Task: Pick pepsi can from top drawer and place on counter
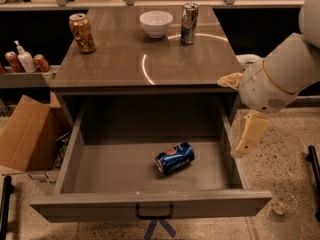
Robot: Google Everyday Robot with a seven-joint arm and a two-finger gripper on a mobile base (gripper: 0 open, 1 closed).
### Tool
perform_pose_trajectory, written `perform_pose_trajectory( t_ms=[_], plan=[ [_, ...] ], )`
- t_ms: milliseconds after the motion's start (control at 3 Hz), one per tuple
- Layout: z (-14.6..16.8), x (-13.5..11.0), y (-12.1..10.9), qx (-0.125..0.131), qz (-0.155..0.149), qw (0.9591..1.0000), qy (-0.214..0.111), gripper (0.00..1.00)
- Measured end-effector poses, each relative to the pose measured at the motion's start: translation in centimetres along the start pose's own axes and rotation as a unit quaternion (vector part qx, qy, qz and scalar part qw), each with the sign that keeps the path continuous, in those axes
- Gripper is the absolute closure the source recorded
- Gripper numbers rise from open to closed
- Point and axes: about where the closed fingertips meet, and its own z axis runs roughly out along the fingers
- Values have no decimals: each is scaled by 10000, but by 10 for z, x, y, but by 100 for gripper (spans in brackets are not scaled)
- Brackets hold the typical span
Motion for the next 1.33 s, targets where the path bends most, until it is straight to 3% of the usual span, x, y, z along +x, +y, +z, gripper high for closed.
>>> perform_pose_trajectory(
  t_ms=[667,1333],
  plan=[
    [13,2,2,-94,-40,9999,-139,0],
    [86,27,12,-563,-213,9980,-175,0]
  ],
)
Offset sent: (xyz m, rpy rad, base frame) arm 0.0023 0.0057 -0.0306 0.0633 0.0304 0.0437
